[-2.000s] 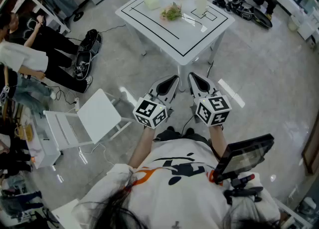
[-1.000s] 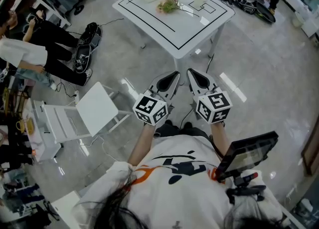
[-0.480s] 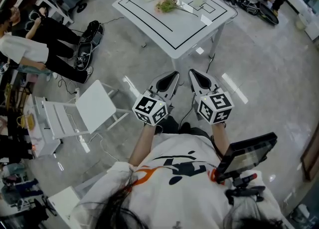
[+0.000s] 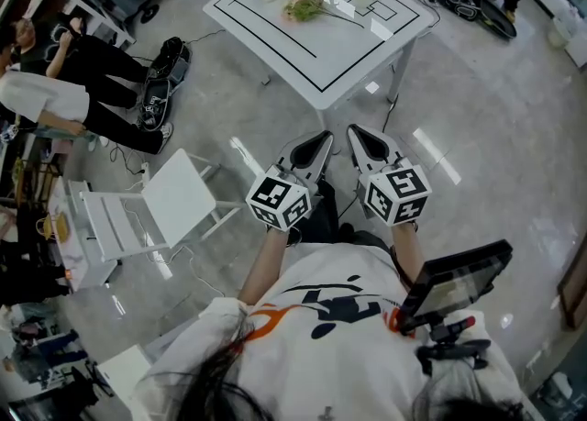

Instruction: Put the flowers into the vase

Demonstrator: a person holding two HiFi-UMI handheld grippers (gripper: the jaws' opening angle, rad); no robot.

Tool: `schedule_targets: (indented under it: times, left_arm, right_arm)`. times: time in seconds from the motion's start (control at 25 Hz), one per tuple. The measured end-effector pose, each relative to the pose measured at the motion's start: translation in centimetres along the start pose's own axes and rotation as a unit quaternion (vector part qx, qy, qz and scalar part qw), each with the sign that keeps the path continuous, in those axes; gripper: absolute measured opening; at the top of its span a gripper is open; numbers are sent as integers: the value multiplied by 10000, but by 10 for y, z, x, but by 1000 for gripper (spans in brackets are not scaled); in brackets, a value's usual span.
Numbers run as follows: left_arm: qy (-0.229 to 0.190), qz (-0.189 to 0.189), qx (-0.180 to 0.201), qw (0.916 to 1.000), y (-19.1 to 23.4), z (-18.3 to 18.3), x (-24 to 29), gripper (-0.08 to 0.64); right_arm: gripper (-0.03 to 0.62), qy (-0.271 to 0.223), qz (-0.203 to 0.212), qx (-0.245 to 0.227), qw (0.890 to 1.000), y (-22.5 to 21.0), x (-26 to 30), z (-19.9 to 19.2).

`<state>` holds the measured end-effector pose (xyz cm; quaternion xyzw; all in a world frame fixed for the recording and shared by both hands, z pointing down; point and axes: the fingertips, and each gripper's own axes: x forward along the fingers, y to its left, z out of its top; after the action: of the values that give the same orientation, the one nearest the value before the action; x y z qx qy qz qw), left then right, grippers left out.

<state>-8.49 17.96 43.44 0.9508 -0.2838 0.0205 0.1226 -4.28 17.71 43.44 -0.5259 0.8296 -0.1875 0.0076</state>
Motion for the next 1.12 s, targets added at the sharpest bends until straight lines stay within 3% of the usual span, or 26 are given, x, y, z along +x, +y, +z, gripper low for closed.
schedule_targets:
  times: [0.32, 0.6, 1.12]
  left_arm:
    - [-3, -130, -62, 9999, 39, 6, 31, 10]
    - [185, -442, 313, 9984, 89, 24, 69, 11]
    - [72, -611, -1, 9981, 217, 61, 122, 10]
  right_arm:
    - [14, 47, -164, -24, 9999, -25, 38, 11]
    - [14, -47, -336, 128, 9993, -51, 97, 33]
    - [14, 27, -722, 235, 9971, -84, 214, 62]
